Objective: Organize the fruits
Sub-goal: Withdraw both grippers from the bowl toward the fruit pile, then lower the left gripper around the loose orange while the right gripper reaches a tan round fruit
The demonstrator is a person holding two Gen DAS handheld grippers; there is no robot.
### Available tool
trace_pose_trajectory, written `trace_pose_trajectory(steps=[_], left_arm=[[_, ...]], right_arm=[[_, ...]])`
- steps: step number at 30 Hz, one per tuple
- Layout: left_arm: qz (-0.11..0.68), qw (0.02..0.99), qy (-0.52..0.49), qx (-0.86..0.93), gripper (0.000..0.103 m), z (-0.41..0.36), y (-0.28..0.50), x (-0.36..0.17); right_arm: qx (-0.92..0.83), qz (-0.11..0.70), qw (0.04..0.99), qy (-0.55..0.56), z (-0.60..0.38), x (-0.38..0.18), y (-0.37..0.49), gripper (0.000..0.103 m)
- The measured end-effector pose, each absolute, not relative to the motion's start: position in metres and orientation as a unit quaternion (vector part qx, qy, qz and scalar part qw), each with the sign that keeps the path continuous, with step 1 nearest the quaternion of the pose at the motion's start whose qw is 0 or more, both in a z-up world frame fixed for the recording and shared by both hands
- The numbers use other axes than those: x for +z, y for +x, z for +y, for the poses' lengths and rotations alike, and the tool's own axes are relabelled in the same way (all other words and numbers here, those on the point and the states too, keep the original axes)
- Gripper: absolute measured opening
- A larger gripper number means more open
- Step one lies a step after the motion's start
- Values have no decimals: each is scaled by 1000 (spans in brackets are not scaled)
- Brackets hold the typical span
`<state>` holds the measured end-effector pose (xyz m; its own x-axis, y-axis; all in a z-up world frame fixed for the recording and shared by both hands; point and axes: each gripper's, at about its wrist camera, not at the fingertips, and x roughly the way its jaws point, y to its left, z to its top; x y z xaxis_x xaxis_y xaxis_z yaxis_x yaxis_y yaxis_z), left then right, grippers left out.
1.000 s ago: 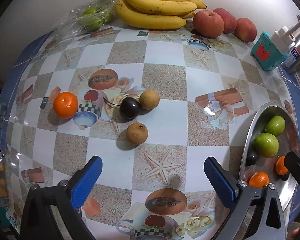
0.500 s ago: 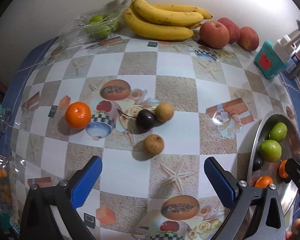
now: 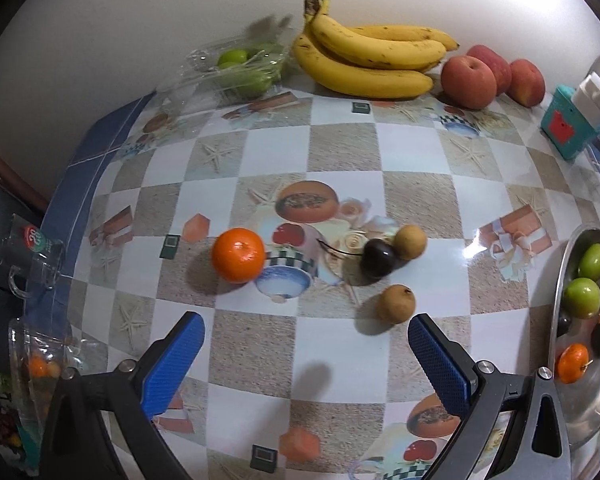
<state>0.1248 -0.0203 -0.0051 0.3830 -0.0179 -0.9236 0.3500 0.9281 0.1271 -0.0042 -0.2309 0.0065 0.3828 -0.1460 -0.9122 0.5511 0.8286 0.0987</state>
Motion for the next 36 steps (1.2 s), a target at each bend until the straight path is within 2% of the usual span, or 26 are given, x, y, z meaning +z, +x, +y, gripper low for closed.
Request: trace_pose_trajectory(steps=[17,26,31,36], left_arm=[[561,823,60,-66,103,60,164,-11],[554,828,32,-86,101,67,177,-8],[552,827,38,-97,93,58,180,-16],[548,828,50,-106,88,49,184,-23]], right_arm=[[-140,508,832,177,-168,16,30,103],[-102,505,842,160,-134,16,60,103],[-93,510,843,144,-118,11,82,102],[-92,525,836,132,-109,-4,96,89]])
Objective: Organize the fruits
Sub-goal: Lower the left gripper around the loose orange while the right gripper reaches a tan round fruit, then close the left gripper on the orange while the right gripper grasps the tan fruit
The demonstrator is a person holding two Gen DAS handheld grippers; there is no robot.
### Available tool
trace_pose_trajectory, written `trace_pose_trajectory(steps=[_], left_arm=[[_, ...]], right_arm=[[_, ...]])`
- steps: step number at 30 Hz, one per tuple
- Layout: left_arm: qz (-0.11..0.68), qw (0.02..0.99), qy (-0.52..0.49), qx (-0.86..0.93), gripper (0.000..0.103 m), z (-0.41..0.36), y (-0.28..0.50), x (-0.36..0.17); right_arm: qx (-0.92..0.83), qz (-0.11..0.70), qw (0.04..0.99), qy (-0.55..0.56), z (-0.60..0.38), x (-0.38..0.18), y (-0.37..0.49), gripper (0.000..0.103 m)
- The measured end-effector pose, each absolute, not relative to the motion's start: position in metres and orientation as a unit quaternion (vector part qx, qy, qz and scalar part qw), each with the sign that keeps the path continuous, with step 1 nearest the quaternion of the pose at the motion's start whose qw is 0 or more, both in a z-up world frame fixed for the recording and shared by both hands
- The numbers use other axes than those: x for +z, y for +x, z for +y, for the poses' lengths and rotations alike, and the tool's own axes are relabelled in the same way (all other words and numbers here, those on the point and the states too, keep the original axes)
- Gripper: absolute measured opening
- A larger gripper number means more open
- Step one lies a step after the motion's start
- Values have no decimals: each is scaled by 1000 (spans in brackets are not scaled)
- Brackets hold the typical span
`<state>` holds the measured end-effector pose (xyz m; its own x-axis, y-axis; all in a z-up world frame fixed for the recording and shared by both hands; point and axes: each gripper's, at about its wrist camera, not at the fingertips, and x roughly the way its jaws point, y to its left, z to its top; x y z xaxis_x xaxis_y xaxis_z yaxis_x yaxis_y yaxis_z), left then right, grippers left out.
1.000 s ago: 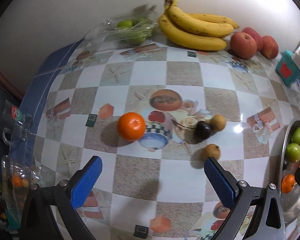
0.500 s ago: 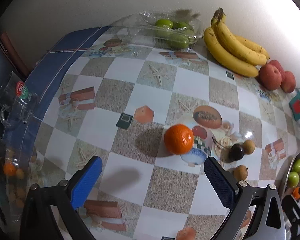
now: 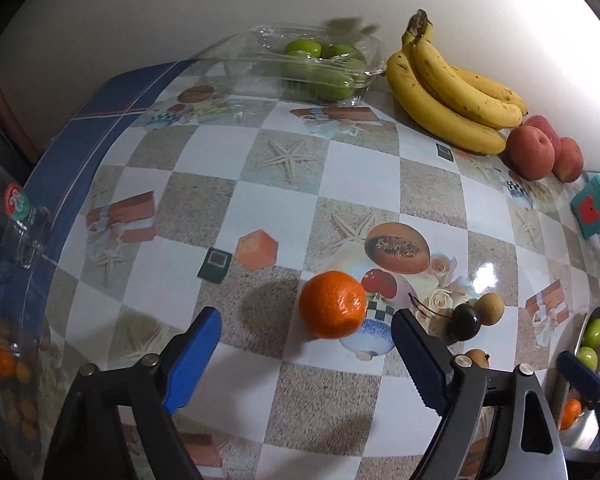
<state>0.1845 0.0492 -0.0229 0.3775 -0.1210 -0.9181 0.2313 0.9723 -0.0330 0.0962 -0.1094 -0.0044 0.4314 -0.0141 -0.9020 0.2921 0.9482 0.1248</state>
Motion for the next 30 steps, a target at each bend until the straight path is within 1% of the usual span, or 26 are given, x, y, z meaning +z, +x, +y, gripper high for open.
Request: trace_pose_trajectory(steps=[2,4,5,10,14,16,17,18,19,21,23,27,29,30], left_arm=[[546,829,58,-109,86,46,186,-25],[545,829,66,-110,86,42,188,-27],[545,828,69,-111,85,41,189,-29],[550,823,75,-117,82,35,194,-36],[552,821,83,-119,76,30,196,-39],[552,820,83,-124,75,28,197,-40],[552,820,83,-126,72,27,197,-41],[552,820,85,-126,71,27,198,-41],[553,819,87,-124,69,26,199,-43],[554,818,90,-123,68,24,200,-45],[556,816,90,-126,58,22,201,-48],[553,818,93,-126,50,21,203,-48],[551,820,99,-122,43,21,202,-48],[550,820,101,-120,42,22,202,-48]], right_arm=[[-86,533,832,132,-106,-12,101,87],[-83,537,830,128,-103,-18,106,83],[-82,538,830,125,-101,-19,107,79],[-75,546,826,114,-95,-28,115,78],[-72,554,823,105,-90,-36,121,69],[-72,557,821,103,-89,-40,123,69],[-72,558,820,103,-88,-42,124,68],[-72,559,820,102,-87,-43,125,63],[-73,558,820,101,-86,-44,125,61],[-75,560,820,97,-85,-45,127,59],[-76,559,820,94,-84,-47,128,58],[-79,556,822,94,-84,-46,129,50],[-79,555,823,95,-85,-45,128,45],[-79,554,823,94,-84,-45,129,43]])
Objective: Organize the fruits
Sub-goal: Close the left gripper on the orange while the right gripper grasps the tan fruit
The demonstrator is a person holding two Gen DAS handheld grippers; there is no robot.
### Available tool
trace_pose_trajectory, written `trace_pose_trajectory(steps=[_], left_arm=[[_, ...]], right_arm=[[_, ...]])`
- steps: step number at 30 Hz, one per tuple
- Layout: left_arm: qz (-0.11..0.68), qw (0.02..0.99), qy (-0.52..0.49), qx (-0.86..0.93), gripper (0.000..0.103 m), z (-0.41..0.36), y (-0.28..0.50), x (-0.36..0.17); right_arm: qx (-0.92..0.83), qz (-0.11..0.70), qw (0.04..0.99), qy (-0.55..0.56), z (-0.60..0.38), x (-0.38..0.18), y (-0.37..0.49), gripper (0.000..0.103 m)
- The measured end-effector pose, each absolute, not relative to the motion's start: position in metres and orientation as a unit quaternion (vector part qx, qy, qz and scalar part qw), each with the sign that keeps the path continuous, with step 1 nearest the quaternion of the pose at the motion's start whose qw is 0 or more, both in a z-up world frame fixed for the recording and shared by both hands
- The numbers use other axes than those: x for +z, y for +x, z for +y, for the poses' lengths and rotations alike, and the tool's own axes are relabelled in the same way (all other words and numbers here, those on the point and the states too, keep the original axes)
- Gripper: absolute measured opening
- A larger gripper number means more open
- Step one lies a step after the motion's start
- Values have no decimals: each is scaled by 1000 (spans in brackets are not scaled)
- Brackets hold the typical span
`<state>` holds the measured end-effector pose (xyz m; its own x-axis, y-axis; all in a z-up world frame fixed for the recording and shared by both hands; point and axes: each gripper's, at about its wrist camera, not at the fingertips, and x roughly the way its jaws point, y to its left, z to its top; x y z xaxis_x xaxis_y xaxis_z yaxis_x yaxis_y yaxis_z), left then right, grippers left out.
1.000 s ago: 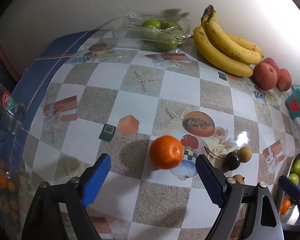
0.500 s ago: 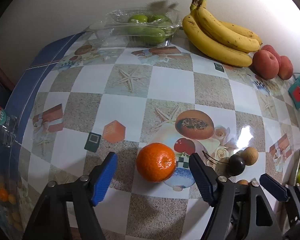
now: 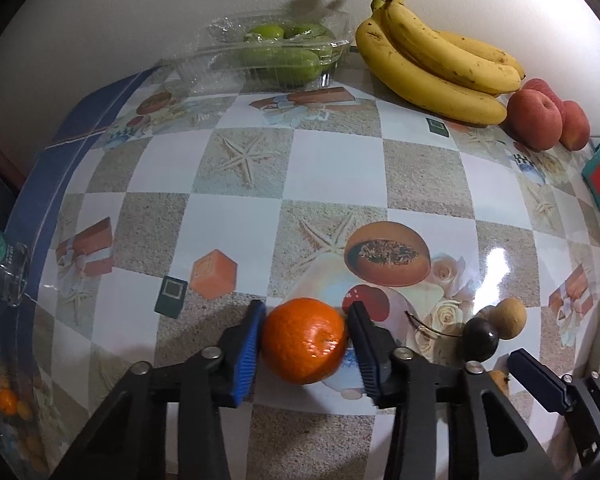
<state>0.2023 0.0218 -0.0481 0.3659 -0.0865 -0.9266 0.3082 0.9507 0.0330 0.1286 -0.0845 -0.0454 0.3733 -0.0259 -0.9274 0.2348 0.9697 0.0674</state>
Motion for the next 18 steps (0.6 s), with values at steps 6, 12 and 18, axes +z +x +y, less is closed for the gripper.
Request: trace_pose_trajectory(steps=[6,12,18], left_arm=[[555,818,93,-122,42,23,203,-48],[561,814,85,-124,41,24,204,-48],[562,815,80,-117,41,29,202,-43]], right_arm=[[-77,555,823,97,-82,-46,130,31],[-74,554,822,108,-83,-45,127,27],[-69,545,828,115,-84,-33,122,27]])
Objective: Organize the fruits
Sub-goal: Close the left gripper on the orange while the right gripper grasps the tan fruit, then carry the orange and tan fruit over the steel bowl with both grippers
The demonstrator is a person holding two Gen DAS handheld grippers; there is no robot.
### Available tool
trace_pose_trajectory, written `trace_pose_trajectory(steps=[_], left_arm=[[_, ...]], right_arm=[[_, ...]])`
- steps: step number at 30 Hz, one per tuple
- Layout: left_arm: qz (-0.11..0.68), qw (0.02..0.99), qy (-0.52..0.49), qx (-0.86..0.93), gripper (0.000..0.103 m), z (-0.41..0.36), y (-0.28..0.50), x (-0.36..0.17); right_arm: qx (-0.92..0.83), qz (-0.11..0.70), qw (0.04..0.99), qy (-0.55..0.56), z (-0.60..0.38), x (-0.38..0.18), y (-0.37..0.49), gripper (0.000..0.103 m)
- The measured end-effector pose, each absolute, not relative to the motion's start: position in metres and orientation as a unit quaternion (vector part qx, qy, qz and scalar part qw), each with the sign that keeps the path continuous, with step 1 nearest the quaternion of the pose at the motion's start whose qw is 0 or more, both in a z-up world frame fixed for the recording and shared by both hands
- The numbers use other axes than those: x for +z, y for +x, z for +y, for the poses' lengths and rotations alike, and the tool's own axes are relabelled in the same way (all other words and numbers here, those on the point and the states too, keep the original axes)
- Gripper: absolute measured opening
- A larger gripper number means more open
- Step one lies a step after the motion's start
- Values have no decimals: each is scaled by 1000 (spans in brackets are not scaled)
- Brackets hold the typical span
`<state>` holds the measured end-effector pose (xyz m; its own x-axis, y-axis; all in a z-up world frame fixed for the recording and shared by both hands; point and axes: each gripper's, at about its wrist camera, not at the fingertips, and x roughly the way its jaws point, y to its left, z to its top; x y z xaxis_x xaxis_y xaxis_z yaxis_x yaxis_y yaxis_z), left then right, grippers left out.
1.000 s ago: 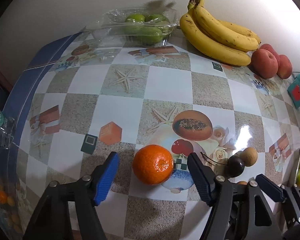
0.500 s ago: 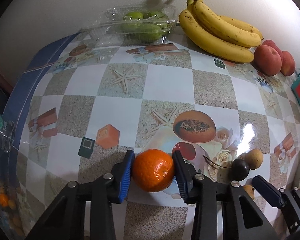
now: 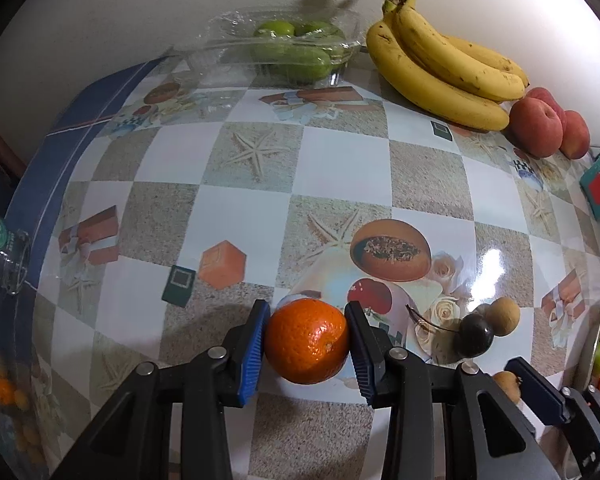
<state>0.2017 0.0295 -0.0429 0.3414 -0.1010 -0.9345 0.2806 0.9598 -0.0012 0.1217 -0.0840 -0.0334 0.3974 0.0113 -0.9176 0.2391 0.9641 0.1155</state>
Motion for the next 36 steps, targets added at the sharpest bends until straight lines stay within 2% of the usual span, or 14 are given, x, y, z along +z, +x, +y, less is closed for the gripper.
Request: trace_pose_trajectory(steps=[16,36], left_arm=[[563,818,54,-105,41,47,170,-11],[567,809,32,-149,41,-3,99,5]], right_arm=[[-108,534,823,161,-109,0,74,27],[-149,495,820,246,-150,32,-18,27]])
